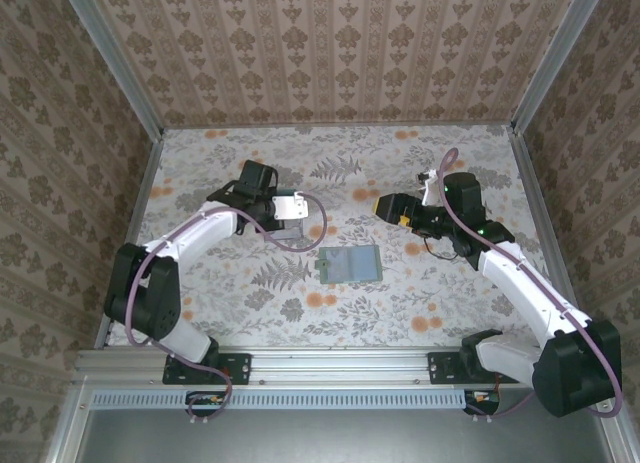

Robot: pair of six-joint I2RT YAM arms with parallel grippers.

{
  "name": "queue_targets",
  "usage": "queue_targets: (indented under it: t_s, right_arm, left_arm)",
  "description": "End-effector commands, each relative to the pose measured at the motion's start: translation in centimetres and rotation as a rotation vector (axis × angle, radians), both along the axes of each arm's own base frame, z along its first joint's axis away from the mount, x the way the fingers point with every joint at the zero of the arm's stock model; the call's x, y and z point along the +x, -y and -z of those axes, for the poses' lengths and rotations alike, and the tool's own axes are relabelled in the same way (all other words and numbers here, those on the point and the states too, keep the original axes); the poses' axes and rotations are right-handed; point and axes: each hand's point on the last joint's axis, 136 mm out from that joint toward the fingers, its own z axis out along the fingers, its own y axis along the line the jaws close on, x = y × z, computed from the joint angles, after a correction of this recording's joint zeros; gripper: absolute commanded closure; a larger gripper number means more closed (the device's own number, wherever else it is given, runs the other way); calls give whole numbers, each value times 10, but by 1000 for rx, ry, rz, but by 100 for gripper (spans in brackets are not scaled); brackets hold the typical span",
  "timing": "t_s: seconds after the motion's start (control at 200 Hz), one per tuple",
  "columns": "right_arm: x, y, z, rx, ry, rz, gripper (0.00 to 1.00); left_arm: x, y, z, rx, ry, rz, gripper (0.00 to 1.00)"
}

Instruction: Take the credit cards out of the card holder

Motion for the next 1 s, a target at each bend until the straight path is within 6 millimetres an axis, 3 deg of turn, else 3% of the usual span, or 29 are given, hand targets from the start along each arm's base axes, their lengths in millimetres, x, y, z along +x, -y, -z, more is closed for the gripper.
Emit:
queue_targets:
  t_s: [0.0,0.455,0.52,0.545,0.995]
  right_arm:
    - [-3,5,4,-15,-4,13,0]
    - [2,3,10,-5,-20,9,0]
    - [3,3,10,-5,-19,8,0]
    - [3,3,10,-5,-19,9,1]
    - [0,2,13,5,-29,8,0]
  left_arm:
    - [5,-9,10,6,-11,-1,100]
    - [14,-10,21,13,-61,-20,100]
    - [17,-9,19,6,-57,-29,78]
    - [19,-9,19,5,-54,-34,73]
    - [51,-13,-1,-28,11,-167,54]
